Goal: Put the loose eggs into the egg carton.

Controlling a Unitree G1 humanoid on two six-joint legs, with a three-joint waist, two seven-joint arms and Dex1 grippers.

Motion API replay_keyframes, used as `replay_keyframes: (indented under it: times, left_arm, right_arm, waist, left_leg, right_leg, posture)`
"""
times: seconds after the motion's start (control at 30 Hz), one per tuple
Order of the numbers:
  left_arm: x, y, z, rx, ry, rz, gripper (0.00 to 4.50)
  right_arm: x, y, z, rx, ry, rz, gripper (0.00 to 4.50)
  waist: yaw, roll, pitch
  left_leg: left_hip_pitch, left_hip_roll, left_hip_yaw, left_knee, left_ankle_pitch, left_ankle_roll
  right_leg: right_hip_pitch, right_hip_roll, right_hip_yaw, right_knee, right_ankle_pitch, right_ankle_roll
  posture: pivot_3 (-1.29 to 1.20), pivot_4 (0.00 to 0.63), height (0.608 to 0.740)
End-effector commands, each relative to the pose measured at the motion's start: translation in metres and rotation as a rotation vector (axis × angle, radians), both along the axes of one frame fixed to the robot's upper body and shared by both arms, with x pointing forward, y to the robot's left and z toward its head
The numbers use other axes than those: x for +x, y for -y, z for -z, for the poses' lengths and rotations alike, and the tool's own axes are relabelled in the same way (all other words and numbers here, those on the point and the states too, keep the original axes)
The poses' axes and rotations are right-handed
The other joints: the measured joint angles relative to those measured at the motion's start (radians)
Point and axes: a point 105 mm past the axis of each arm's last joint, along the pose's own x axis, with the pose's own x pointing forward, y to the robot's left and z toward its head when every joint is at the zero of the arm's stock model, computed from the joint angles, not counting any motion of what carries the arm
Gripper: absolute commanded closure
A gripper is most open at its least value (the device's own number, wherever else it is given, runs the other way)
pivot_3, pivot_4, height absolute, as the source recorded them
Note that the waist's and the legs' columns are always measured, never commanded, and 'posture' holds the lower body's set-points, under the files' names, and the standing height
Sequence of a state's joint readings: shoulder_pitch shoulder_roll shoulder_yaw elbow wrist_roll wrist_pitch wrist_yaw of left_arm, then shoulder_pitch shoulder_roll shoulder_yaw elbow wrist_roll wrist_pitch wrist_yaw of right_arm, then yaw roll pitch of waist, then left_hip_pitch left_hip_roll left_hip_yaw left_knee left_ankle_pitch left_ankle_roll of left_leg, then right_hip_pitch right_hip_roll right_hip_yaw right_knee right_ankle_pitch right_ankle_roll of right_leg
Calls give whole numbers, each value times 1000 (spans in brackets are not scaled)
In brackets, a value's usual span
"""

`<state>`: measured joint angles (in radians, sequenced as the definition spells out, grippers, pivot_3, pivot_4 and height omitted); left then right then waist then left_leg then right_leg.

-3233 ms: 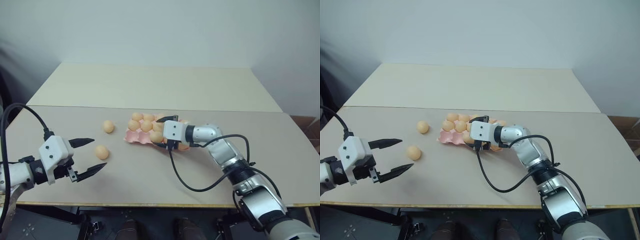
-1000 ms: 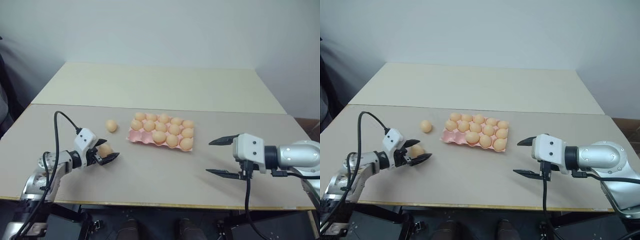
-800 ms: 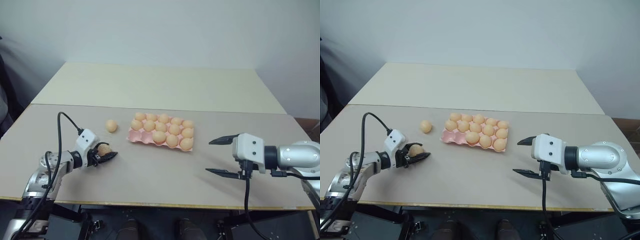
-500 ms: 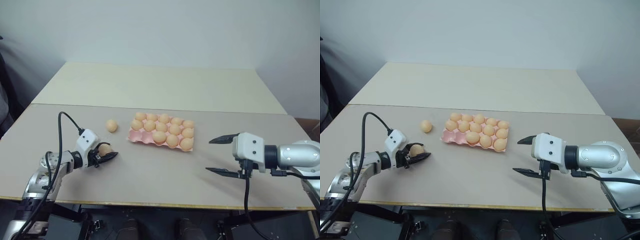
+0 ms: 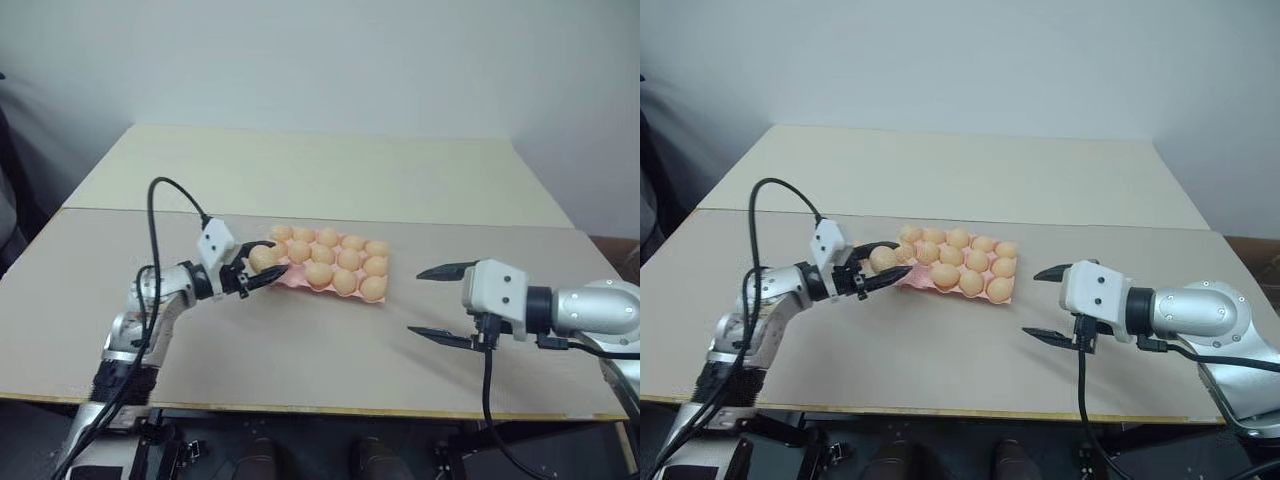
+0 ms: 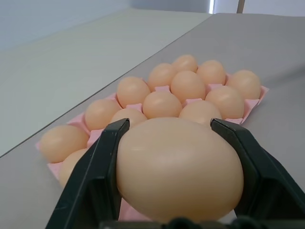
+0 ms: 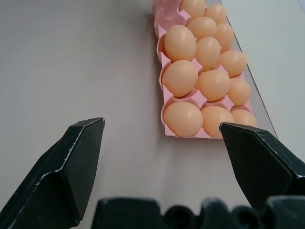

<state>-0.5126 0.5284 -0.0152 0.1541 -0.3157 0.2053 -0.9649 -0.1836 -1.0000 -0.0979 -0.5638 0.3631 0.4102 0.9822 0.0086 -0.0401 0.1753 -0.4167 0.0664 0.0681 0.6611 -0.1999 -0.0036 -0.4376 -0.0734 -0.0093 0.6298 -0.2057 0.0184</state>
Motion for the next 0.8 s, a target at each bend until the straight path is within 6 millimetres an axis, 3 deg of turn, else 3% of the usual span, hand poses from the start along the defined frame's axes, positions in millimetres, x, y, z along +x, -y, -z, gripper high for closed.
replay_keyframes:
  times: [0.03,0.27,0.47,0.63,0.8]
  left_arm:
    - [7,8,-7,-3,50,44,1977]
    - [18,22,-9,-57,63,92,1977]
    - [32,29,-7,-90,83,54,30]
    - [31,20,-12,-71,122,41,30]
    - [17,-6,-19,-44,132,28,30]
  right_arm:
    - [-4,-2,-10,8,61,19,0]
    - [-7,0,-9,12,70,61,0]
    - [-6,1,-8,13,74,77,0]
    - [-6,0,-8,14,74,75,0]
    - [-7,1,-8,9,70,71,0]
  waist:
    - [3,0,0]
    - [4,0,0]
    - [4,-1,0]
    - [1,-1,0]
    - [-3,-1,0]
  left_leg:
    - [0,0,0,0,0,0]
    - [-1,-1,-1,0,0,0]
    - [-1,-1,-1,1,0,0]
    - [-1,-1,-1,1,0,0]
    - [-1,-1,-1,1,0,0]
  right_leg:
    - [0,0,0,0,0,0]
    - [0,-1,0,-1,0,1]
    - [0,-1,-1,-1,1,1]
    - [0,0,0,-1,1,1]
    - [0,0,0,-1,1,1]
  posture:
    - [0,150,740]
    - [0,150,740]
    - [0,150,740]
    - [0,150,740]
    - [0,150,740]
